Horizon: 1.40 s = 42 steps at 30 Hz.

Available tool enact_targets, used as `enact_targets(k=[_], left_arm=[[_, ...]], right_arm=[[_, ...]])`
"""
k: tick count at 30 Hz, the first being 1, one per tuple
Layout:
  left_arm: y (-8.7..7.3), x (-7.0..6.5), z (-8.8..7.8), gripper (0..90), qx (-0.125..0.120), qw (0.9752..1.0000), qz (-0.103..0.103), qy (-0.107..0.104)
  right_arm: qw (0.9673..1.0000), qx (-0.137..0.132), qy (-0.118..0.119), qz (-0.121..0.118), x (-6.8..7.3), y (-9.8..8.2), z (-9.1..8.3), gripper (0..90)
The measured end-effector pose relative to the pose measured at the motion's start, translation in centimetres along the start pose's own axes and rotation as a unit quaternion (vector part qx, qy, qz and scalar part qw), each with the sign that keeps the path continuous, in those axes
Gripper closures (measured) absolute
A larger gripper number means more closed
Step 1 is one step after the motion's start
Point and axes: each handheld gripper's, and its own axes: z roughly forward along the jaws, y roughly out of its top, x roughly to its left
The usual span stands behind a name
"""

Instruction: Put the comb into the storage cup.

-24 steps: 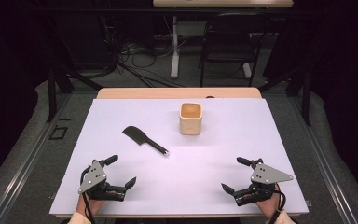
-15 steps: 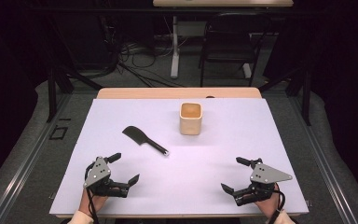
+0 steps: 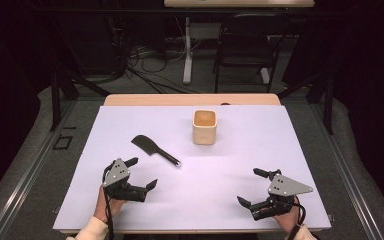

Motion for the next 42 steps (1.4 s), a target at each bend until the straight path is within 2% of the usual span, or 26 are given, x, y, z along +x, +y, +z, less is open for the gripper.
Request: enact_targets(k=[6, 9, 13, 21, 26, 33, 38, 39, 42], left_arm=[[0.8, 0.5, 1.2, 0.2, 0.006, 1.0000, -0.003, -0.001], [1.0, 0.7, 1.7, 0.2, 0.001, 0.9999, -0.011, -0.008], [1.4, 0.8, 2.6, 0.1, 0.009, 0.9999, -0.012, -0.008], [2.1, 1.1, 4.1, 0.0, 0.018, 0.9997, -0.015, 0.005], [2.5, 1.4, 5.6, 0.0, 0.035, 0.9989, -0.028, 0.014], [3.1, 1.5, 6.8, 0.3, 0.041, 0.9984, -0.034, 0.020], [3.3, 1.3, 7.8, 7.4, 0.052, 0.9981, -0.030, 0.018], [3.3, 1.2, 8.0, 15.9, 0.052, 0.9981, -0.028, 0.018], [3.5, 1.2, 8.5, 20.0, 0.057, 0.9979, -0.026, 0.016]], right_arm=[[1.0000, 0.004, -0.001, 0.001, 0.0, 0.0, 0.0, 0.0], [1.0000, 0.005, -0.001, 0.002, 0.0, 0.0, 0.1, 0.0], [1.0000, 0.005, 0.000, 0.005, 0.1, 0.0, 0.2, 0.0], [1.0000, 0.008, -0.002, 0.003, 0.0, 0.0, 0.2, 0.0], [1.0000, 0.009, -0.001, 0.001, 0.0, 0.0, 0.2, 0.0], [0.9999, 0.010, -0.002, 0.003, 0.0, -0.1, 0.2, 0.0], [0.9999, 0.010, -0.002, 0.003, 0.0, -0.1, 0.2, 0.0], [0.9999, 0.009, -0.002, 0.004, 0.0, -0.1, 0.2, 0.0], [0.9999, 0.011, -0.002, 0.003, 0.0, -0.1, 0.3, 0.0]])
